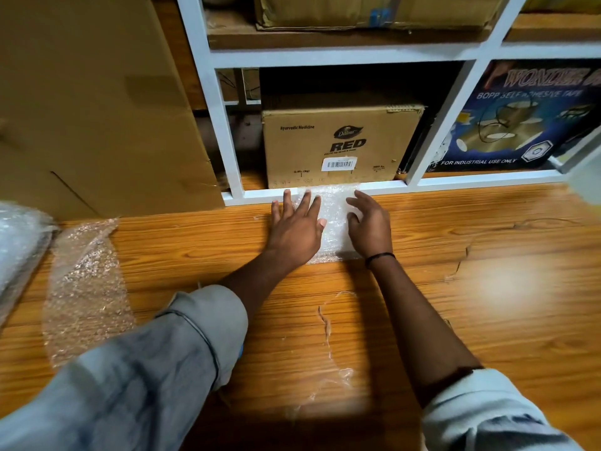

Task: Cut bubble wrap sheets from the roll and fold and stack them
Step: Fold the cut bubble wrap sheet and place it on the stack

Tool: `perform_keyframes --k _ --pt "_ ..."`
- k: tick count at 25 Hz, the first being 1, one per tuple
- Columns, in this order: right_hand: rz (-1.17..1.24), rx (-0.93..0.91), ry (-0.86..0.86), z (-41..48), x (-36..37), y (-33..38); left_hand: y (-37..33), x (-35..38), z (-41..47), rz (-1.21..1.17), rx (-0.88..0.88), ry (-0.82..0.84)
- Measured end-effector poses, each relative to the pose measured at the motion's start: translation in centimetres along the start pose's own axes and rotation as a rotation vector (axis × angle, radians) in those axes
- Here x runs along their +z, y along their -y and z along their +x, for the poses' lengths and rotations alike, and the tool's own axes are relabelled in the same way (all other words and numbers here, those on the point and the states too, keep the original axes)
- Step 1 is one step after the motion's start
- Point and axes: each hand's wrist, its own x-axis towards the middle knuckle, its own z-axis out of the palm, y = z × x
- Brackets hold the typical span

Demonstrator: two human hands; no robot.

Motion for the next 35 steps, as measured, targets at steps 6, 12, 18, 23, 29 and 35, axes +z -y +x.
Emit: perform_keyframes --k 6,12,18,23,29,35 --pt "-0.252 -0.031 0.011 -0.1 -0.8 0.4 0.1 0.6 0.3 0.038 0.001 0.045" --pt "-0.492 -0.307 0.311 1.1 0.8 2.7 0.2 1.7 -0.3 0.1 -0.017 0.077" --pt "-0.548 -0.243 0.428 0.5 2.8 0.9 0.4 2.8 -0.6 0.118 -0.007 0.09" --pt "-0.527 -0.264 0.419 0.0 2.7 0.4 0.5 3.0 -0.8 0.069 -0.011 0.101" --pt "-0.38 -0.3 0.216 -2.1 2.2 2.5 1.7 1.4 -3.3 -0.109 -0.06 0.002" --pt "-0.304 -0.37 0.247 -7.7 3.3 6.3 4.2 -0.6 -8.0 -0.204 -0.146 -0.054"
